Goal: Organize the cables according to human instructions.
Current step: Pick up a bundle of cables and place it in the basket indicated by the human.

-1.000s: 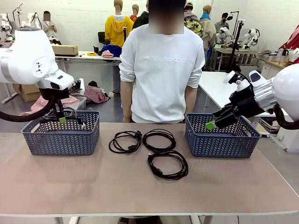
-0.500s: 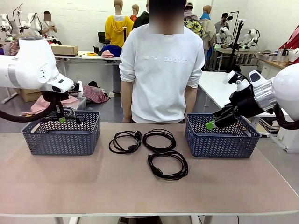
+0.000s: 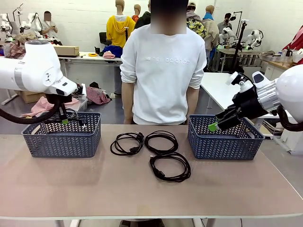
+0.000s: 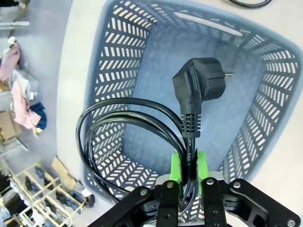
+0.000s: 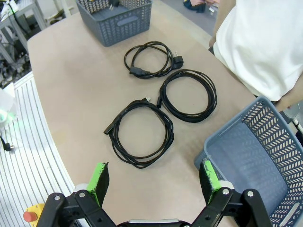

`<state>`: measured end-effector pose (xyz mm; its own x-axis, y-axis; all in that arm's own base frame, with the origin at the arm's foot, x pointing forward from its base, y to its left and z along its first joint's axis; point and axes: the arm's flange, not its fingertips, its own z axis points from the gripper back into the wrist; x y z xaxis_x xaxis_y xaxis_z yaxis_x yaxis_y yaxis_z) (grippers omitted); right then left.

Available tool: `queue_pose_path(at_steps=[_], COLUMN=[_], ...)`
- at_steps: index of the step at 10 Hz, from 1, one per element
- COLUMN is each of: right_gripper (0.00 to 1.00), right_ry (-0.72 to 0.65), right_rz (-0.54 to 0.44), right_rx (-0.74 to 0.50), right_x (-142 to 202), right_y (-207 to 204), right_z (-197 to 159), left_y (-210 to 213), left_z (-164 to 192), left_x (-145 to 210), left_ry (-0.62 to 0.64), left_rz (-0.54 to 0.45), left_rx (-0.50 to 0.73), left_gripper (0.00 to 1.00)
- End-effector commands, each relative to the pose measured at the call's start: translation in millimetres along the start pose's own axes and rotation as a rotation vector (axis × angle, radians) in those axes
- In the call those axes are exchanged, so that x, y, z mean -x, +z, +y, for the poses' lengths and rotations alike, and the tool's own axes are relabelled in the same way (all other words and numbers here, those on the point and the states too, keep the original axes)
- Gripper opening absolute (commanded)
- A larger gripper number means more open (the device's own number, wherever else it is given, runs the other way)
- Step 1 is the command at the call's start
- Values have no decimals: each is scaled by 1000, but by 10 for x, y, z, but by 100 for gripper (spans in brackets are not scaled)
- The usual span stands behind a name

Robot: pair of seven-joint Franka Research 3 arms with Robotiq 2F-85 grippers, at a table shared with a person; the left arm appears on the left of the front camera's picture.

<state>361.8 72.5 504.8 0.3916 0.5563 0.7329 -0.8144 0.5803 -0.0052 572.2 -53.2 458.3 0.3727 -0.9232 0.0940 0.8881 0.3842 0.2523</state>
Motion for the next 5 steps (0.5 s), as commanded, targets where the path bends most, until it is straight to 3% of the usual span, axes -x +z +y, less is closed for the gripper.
queue_pose_path(at_steps=[1, 2, 3, 4, 5], right_gripper=[100, 100, 100, 100, 100], right_ry=[-2, -2, -2, -2, -2], right_rz=[-16, -16, -16, -16, -16], right_rx=[-13, -13, -13, -13, -13], right_x=[-4, -4, -4, -4, -4], right_y=[-9, -9, -9, -9, -9], right_z=[-7, -7, -7, -7, -7], left_y=[0, -29, -24, -11, 5], left_z=[58, 68, 59, 51, 50], left_x=[3, 6, 7, 20, 37], left_ry=[-14, -14, -18, -19, -13], left_rz=[24, 30, 22, 20, 19], left_rx=[-25, -28, -25, -19, -8], left_gripper=[35, 35, 54, 39, 74])
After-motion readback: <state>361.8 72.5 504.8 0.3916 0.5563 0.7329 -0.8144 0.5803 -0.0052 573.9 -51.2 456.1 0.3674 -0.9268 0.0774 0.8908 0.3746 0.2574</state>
